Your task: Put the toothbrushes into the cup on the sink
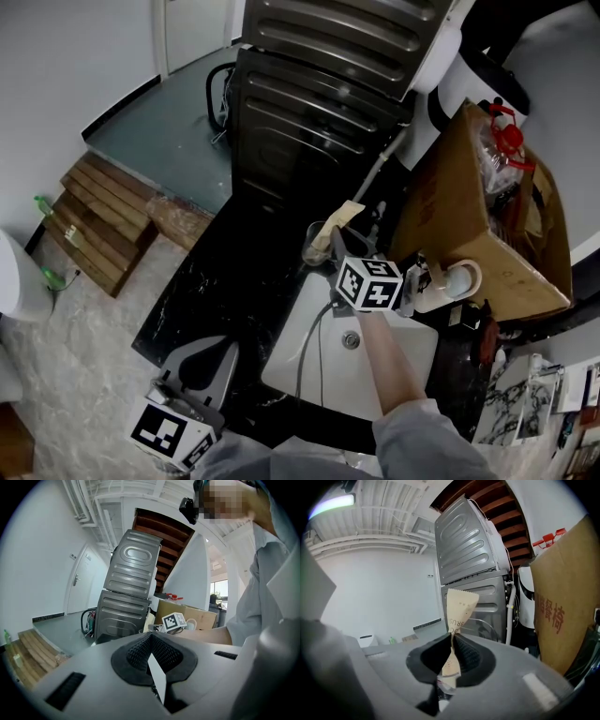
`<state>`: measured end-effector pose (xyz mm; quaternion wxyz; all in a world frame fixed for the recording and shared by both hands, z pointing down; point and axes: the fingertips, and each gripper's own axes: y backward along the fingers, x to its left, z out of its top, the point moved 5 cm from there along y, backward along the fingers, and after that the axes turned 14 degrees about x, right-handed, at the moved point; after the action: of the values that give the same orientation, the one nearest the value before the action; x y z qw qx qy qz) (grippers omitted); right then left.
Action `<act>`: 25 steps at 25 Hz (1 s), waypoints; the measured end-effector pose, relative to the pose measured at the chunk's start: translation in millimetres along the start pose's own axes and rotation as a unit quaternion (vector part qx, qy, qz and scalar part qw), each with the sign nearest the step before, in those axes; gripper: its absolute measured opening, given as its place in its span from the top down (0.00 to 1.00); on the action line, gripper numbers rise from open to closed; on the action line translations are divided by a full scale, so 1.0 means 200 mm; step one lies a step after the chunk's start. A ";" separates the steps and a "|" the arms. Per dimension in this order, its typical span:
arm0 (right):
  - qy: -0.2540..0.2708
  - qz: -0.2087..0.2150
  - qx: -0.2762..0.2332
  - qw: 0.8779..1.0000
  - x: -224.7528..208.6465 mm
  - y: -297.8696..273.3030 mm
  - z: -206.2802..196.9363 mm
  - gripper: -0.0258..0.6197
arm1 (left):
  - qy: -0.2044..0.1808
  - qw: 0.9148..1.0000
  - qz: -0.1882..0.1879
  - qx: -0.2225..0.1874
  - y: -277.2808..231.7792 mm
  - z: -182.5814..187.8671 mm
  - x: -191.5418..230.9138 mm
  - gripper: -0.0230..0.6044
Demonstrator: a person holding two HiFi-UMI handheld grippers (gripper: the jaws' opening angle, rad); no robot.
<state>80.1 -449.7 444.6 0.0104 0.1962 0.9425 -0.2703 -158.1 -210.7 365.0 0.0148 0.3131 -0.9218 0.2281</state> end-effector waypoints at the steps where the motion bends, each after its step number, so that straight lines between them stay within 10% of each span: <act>1: -0.002 0.000 0.001 1.000 0.00 0.00 0.00 0.93 | 0.000 1.000 -0.002 0.000 0.00 0.00 0.00 0.96; 25: -0.021 -0.060 -0.167 0.984 0.29 0.84 0.24 0.96 | -0.068 0.990 -0.122 -0.036 0.02 0.20 -0.01 0.96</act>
<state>85.9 -322.4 311.3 0.0462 0.1288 0.9841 -0.1133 -154.3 -223.4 327.7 -0.0086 0.4373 -0.8832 0.1694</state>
